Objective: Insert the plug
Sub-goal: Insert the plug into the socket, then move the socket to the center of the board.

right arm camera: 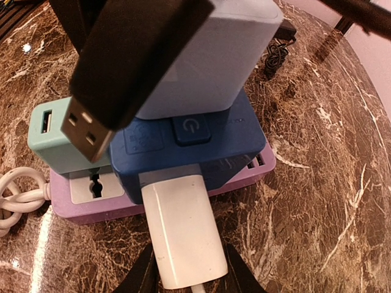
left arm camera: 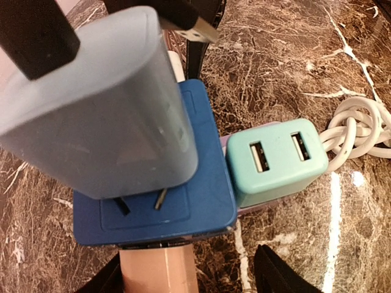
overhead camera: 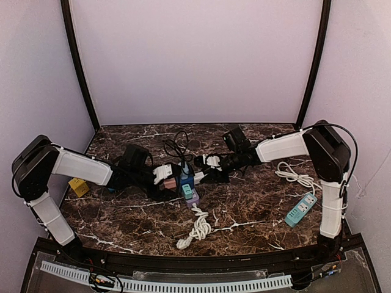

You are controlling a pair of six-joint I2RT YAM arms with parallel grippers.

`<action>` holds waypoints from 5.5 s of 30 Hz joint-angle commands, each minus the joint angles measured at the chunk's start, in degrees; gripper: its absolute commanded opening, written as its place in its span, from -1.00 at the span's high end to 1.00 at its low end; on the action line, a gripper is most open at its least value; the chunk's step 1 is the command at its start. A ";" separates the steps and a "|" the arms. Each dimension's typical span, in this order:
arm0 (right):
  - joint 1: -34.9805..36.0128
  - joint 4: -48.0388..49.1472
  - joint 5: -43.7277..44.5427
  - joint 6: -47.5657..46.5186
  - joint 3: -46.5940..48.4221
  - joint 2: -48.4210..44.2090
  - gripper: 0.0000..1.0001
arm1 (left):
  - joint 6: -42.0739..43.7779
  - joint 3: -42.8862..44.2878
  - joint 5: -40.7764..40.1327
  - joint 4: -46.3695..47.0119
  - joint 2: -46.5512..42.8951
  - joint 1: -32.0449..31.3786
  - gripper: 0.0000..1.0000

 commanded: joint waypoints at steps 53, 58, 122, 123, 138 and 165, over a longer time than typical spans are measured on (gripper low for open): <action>28.88 -7.00 61.70 77.96 -0.92 -6.18 -0.21 | -26.51 -8.64 -28.79 -40.39 -61.30 26.55 -0.29; 27.82 -6.86 64.16 77.62 0.61 -4.61 0.17 | -26.51 -9.81 -28.05 -39.48 -62.55 26.75 -0.29; -16.35 -40.56 57.83 99.34 -23.24 -32.33 -0.97 | -19.68 14.40 -21.97 -58.73 -24.98 27.58 -0.98; -16.81 -40.91 57.77 100.82 -23.72 -32.11 -0.97 | -19.58 14.14 -21.50 -58.55 -25.32 27.56 -0.98; -20.81 -50.18 63.02 119.14 -32.79 -41.07 -0.97 | -19.54 13.78 -18.45 -58.18 -25.60 27.63 -0.99; -3.36 -33.32 47.27 99.51 -17.19 -29.18 1.00 | -19.21 13.75 -18.32 -58.67 -26.48 27.57 -0.99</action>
